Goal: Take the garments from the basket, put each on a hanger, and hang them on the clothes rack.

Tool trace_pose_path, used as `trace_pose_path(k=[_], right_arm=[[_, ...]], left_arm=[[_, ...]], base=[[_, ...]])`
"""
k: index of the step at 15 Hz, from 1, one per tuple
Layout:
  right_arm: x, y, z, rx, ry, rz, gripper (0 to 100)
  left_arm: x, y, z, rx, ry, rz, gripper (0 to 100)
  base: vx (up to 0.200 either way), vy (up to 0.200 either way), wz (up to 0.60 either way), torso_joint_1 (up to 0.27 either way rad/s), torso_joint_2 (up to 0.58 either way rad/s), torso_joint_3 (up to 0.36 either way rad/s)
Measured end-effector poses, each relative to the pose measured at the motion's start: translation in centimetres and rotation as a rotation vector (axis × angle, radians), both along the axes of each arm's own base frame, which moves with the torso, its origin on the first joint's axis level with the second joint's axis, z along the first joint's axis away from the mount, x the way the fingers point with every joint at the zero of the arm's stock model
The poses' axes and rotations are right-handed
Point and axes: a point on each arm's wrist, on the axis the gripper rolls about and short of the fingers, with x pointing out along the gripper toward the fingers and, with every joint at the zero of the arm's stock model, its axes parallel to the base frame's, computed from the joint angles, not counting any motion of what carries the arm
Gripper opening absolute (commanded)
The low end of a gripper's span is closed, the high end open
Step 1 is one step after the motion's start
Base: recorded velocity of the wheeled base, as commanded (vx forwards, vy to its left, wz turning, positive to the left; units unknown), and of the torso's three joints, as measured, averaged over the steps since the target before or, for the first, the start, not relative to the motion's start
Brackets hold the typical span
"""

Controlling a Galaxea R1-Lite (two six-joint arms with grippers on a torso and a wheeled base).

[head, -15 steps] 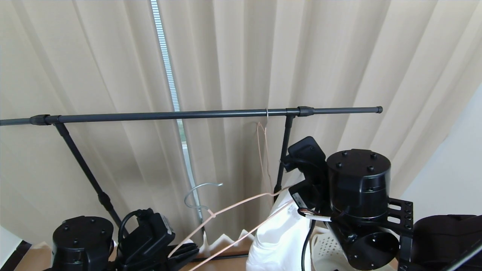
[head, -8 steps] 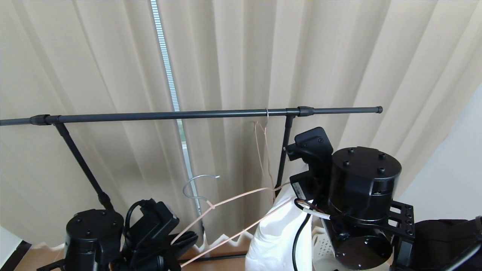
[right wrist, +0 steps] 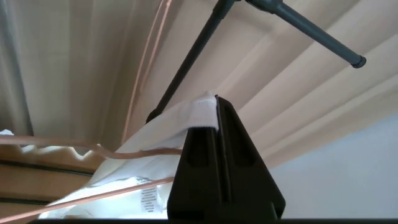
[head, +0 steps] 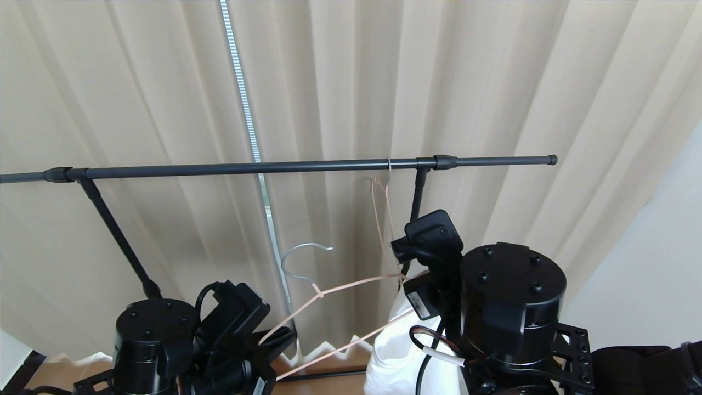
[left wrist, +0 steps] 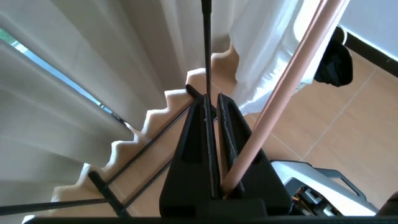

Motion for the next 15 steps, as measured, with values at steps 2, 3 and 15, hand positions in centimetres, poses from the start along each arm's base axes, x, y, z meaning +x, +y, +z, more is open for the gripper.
trace_pose_path(k=[2, 3, 15], right_arm=[[-0.5, 0.4, -0.1, -0.002, 0.003, 0.023, 0], [-0.6, 0.5, -0.1, -0.001, 0.002, 0.027, 0], [1.7, -1.9, 1.1, 0.023, -0.018, -0.080, 0]], left_arm=[[-0.1, -0.2, -0.1, 0.003, 0.001, -0.004, 0], [0.0, -0.2, 0.0, 0.006, -0.002, 0.004, 0], [2.5, 0.4, 1.1, 0.034, -0.105, 0.272, 0]], base=[[0.000, 0.000, 0.00, 0.000, 0.00, 0.000], [0.000, 0.000, 0.00, 0.000, 0.00, 0.000], [0.000, 0.000, 0.00, 0.000, 0.00, 0.000]])
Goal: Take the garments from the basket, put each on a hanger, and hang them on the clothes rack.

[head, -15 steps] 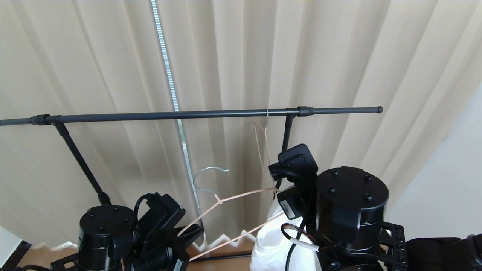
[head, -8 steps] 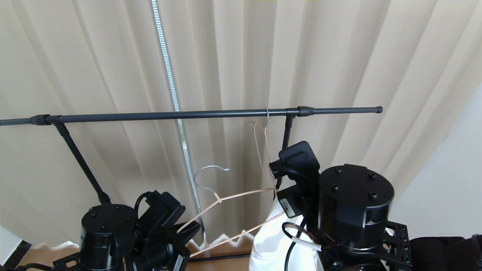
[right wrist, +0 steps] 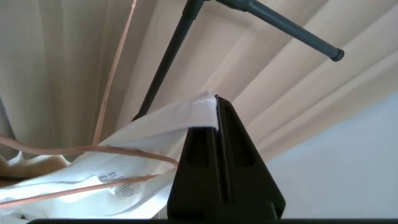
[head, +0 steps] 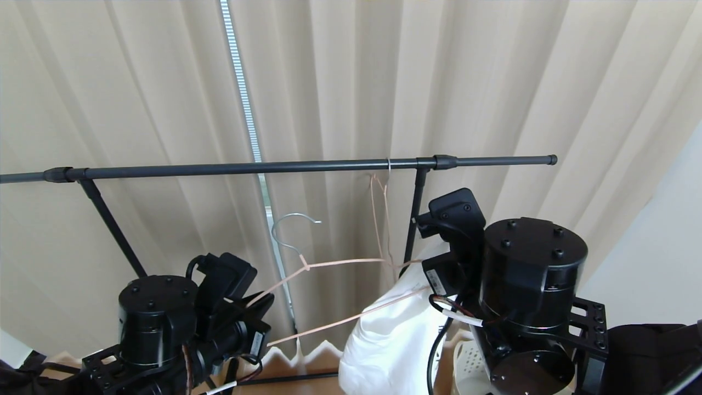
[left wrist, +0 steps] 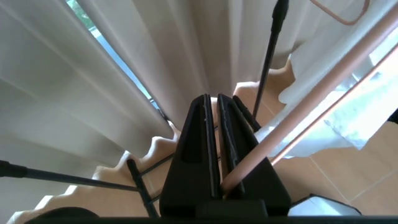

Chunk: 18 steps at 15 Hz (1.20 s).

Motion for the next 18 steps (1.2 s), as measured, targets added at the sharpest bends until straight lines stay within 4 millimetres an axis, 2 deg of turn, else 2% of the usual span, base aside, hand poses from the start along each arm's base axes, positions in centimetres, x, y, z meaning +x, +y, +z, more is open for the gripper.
trace_pose_path(k=[10, 18], right_arm=[[-3.5, 3.3, -1.3, 0.013, 0.021, 0.155, 0], [-4.8, 6.3, -0.1, 0.195, -0.009, 0.223, 0]], left_arm=[[0.3, -1.0, 0.0, -0.019, -0.002, 0.014, 0], [-0.5, -2.2, -0.2, -0.025, 0.004, -0.008, 0]], base=[[0.000, 0.000, 0.00, 0.000, 0.00, 0.000], [0.000, 0.000, 0.00, 0.000, 0.00, 0.000]])
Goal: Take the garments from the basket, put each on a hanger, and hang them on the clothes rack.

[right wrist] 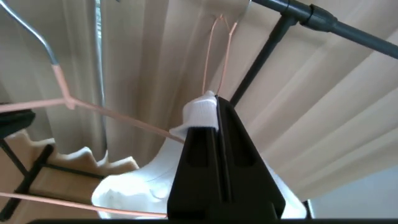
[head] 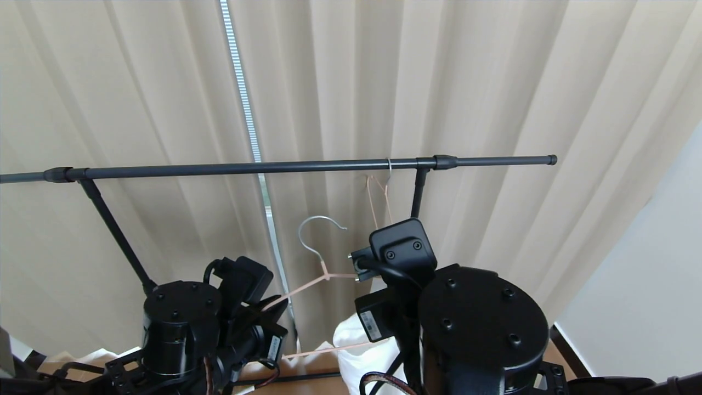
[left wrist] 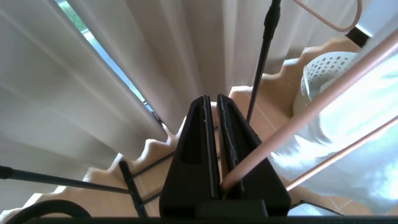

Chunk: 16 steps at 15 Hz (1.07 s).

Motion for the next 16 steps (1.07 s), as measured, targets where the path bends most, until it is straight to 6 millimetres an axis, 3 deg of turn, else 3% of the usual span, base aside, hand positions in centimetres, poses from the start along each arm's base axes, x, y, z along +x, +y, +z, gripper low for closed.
trace_pose_path(k=[8, 14, 16], right_arm=[[0.1, 1.4, 2.1, 0.177, -0.017, 0.036, 0], [0.2, 1.5, 4.1, 0.294, -0.033, 0.056, 0], [1.2, 1.0, 4.7, 0.313, -0.044, 0.027, 0]], left_arm=[[-0.5, -0.4, 0.6, -0.060, -0.075, -0.028, 0], [-0.9, -0.5, 0.5, -0.065, -0.086, -0.042, 0], [-1.0, -0.5, 0.8, -0.080, -0.115, -0.049, 0]], base=[[0.000, 0.000, 0.00, 0.000, 0.00, 0.000], [0.000, 0.000, 0.00, 0.000, 0.00, 0.000], [0.000, 0.000, 0.00, 0.000, 0.00, 0.000]])
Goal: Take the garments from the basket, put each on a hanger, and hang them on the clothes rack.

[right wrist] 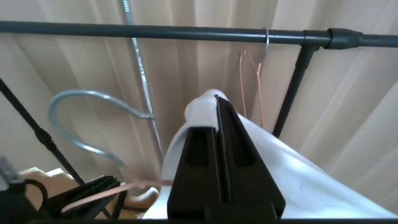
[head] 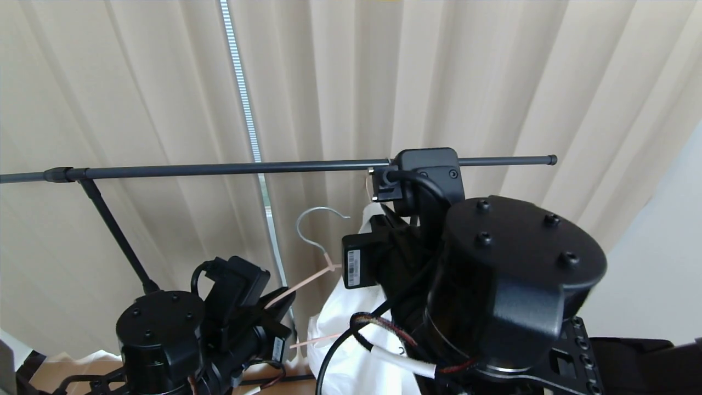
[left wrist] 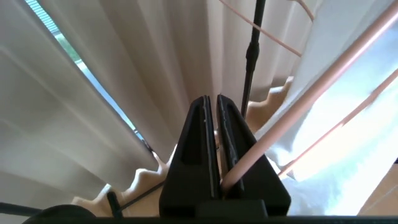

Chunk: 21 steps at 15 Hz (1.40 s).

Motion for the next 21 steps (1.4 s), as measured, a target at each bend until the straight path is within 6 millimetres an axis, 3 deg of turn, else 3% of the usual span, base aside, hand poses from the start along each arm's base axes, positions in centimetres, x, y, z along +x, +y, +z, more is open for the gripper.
trace_pose_path(k=[3, 7, 16, 21], right_arm=[[1.7, -1.0, 0.5, 0.011, -0.006, -0.056, 0], [2.1, -1.5, 0.8, 0.004, -0.006, -0.074, 0], [-2.2, 1.4, -1.2, -0.016, 0.029, 0.080, 0], [-2.9, 2.7, -1.7, 0.028, 0.044, 0.135, 0]], left_arm=[[0.1, 0.3, 0.2, 0.005, -0.034, 0.062, 0], [0.9, 1.1, 0.5, 0.023, -0.061, 0.173, 0], [2.0, 0.3, 0.7, 0.012, -0.084, 0.222, 0], [1.5, -0.7, 0.4, 0.013, -0.076, 0.183, 0]], base=[[0.000, 0.000, 0.00, 0.000, 0.00, 0.000], [0.000, 0.000, 0.00, 0.000, 0.00, 0.000], [0.000, 0.000, 0.00, 0.000, 0.00, 0.000], [0.000, 0.000, 0.00, 0.000, 0.00, 0.000]])
